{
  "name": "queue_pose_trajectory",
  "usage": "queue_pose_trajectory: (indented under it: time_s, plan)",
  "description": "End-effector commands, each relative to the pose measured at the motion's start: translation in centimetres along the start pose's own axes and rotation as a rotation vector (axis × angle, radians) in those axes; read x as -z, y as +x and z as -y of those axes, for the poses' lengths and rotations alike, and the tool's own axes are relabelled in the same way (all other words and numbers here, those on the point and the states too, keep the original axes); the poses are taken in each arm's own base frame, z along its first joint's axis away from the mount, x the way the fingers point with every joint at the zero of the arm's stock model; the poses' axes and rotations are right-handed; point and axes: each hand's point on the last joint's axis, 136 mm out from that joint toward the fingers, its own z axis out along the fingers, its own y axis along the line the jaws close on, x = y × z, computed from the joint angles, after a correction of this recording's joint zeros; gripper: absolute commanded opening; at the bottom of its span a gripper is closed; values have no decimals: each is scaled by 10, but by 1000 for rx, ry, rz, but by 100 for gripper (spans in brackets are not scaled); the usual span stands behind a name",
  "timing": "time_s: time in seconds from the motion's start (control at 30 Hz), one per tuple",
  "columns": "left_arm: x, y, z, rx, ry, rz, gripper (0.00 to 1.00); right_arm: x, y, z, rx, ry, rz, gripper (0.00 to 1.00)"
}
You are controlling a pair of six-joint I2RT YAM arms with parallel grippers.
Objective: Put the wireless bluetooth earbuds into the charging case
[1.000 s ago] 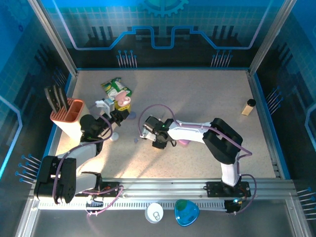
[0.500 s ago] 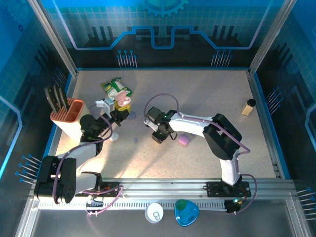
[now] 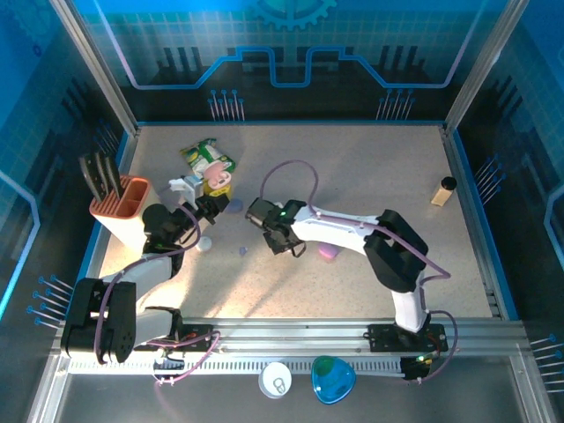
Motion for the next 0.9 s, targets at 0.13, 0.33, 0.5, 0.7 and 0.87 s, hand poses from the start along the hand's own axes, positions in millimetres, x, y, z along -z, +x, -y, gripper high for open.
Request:
queue_pose_trajectory:
  time_s: [0.13, 0.33, 0.5, 0.7, 0.87]
  plan:
    - [2, -10, -22, -13, -87, 36, 33, -2, 10, 16, 4, 297, -9, 45]
    - [5, -10, -29, -37, -135, 27, 32, -12, 7, 9, 38, 326, -21, 40]
    - [7, -8, -32, -37, -155, 24, 32, -20, 6, 4, 54, 328, -30, 38]
    - [7, -8, -31, -38, -152, 23, 32, -30, 9, -4, 62, 304, -52, 36]
    - [7, -8, -30, -35, -148, 24, 32, -34, 12, -7, 61, 299, -68, 32]
